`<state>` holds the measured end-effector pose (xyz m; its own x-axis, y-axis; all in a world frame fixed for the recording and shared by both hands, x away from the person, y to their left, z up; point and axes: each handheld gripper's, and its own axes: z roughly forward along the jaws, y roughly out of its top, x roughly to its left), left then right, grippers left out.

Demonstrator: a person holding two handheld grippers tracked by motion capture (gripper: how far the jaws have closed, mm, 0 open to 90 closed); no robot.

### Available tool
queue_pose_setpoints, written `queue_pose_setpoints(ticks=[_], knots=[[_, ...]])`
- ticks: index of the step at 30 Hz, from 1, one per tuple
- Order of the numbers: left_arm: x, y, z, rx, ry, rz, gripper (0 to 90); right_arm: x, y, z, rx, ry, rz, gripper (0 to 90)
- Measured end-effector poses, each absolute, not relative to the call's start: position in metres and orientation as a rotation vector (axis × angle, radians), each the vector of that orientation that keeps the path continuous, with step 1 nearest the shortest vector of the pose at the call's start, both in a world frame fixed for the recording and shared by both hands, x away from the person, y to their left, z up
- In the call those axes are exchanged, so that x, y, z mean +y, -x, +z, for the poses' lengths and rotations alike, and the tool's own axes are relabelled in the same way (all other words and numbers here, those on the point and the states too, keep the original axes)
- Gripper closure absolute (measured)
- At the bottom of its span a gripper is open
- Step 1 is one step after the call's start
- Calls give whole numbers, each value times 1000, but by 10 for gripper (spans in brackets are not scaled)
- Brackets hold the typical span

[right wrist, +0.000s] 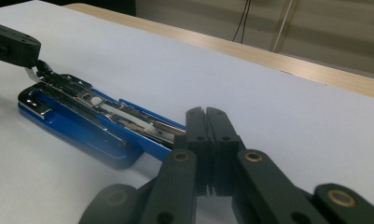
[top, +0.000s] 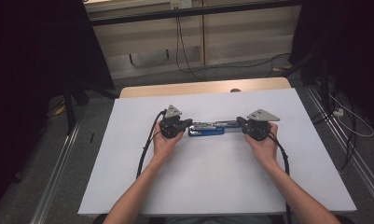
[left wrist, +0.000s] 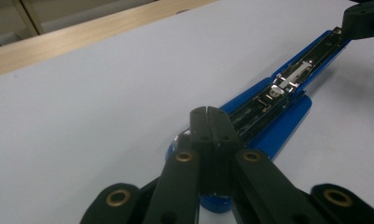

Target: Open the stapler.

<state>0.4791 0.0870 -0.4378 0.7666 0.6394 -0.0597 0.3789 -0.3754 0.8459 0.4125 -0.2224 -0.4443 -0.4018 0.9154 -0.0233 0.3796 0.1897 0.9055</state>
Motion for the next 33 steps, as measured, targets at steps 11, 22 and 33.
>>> queue_pose_setpoints(ticks=[11, 22, 33], knots=[[86, -477, -433, 758, -1967, 333, 707, -226, -413, -439, 1887, -1189, 1240, 789], [91, -475, -426, 795, -1933, 322, 347, -231, -413, -436, 1864, -1237, 1295, 441], [102, -467, -420, 838, -1940, 347, 65, -231, -412, -435, 1850, -1248, 1280, 162]])
